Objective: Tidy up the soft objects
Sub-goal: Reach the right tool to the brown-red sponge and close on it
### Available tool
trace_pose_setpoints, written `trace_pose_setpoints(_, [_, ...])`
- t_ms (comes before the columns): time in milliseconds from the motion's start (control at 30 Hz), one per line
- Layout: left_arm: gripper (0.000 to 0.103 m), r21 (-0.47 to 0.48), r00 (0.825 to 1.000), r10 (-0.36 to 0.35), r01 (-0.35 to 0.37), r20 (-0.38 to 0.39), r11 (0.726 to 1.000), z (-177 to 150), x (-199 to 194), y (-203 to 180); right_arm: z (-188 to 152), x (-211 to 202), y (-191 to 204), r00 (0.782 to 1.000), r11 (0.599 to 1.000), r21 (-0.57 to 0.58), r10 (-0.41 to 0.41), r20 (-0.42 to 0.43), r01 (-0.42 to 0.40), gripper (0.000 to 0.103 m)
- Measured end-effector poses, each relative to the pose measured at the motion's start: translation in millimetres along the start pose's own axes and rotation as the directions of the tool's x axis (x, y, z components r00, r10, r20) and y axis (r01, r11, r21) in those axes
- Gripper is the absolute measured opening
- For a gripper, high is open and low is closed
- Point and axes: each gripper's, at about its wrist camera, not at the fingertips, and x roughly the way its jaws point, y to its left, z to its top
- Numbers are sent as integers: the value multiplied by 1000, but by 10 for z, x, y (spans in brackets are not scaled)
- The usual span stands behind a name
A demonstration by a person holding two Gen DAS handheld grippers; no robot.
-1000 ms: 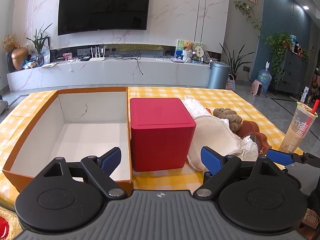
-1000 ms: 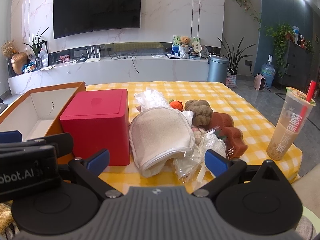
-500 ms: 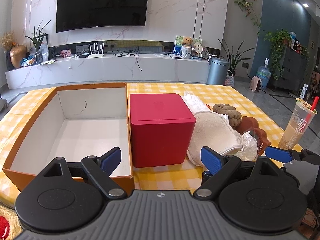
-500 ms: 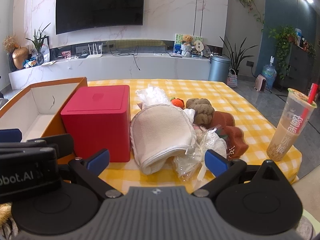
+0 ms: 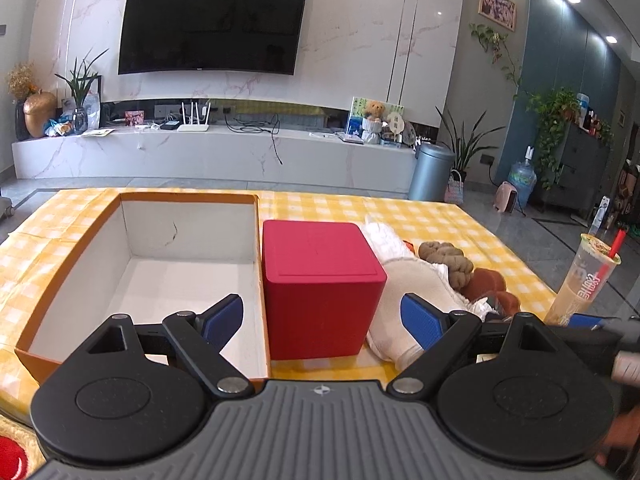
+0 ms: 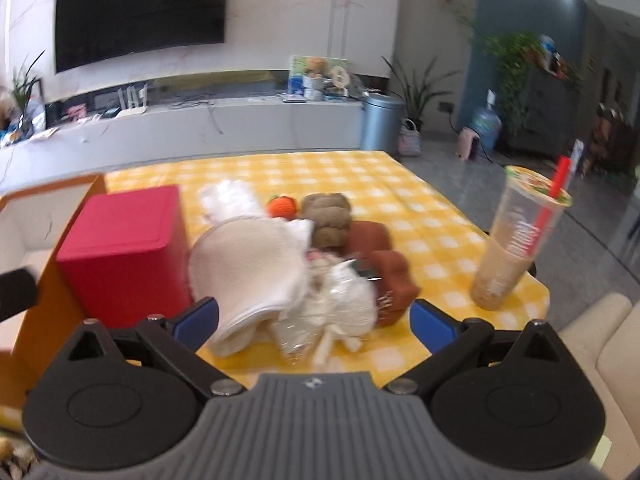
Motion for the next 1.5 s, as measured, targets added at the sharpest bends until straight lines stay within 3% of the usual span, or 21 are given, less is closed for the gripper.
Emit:
trace_pose_setpoints(267, [103, 62, 999, -39, 38, 18, 997, 64, 12, -241, 375, 305, -542, 992, 988, 152, 29, -121, -10, 100])
trace_pose_setpoints(400, [103, 79, 998, -64, 66, -19, 995, 90, 132, -441, 557, 538, -769, 986, 953, 304, 60, -153, -11, 100])
trace_pose_setpoints(600, [103, 144, 993, -106, 112, -44, 983, 82, 334, -658, 831, 882, -868, 980, 962, 272, 51, -190, 3, 99])
trace_pose_setpoints(700, [103, 169, 990, -128, 135, -53, 976, 63, 457, -755, 799, 1034, -1015, 981, 935, 353, 85, -172, -20, 99])
trace_pose_setpoints(800, [103, 174, 991, -111, 122, -68, 977, 15, 589, -820, 636, 1304, -1046, 971, 913, 406, 136, -195, -47, 81])
trace_pose_setpoints(833, [103, 188, 991, -116, 128, -74, 974, 0, 629, -849, 588, 1410, -1036, 962, 910, 409, 168, -215, -67, 75])
trace_pose_setpoints(900, [103, 207, 988, -125, 142, -91, 968, -30, 709, -894, 548, 1570, -1032, 950, 901, 426, 203, -238, -85, 72])
trace_pose_setpoints(1000, [103, 234, 984, -148, 168, -103, 958, -76, 795, -986, 598, 1634, -1034, 963, 915, 400, 149, -223, -49, 73])
trace_pose_setpoints(1067, [103, 265, 982, -149, 176, -118, 948, -104, 860, -1074, 621, 1664, -1058, 968, 914, 400, 156, -195, -66, 72])
trace_pose_setpoints(1167, [103, 315, 982, -140, 173, -126, 933, -177, 931, -1211, 601, 1781, -1064, 957, 913, 400, 181, -227, -78, 69])
trace_pose_setpoints(1300, [103, 350, 973, -151, 204, -173, 914, -247, 1048, -1339, 580, 1889, -1017, 952, 945, 325, 125, -278, -29, 69])
trace_pose_setpoints(1400, [103, 368, 976, -136, 192, -172, 910, -296, 1146, -1393, 585, 1945, -1038, 949, 948, 317, 110, -294, -11, 69])
trace_pose_setpoints(1500, [103, 389, 979, -98, 162, -178, 907, -336, 1240, -1421, 569, 1984, -1018, 943, 952, 306, 123, -308, -24, 55])
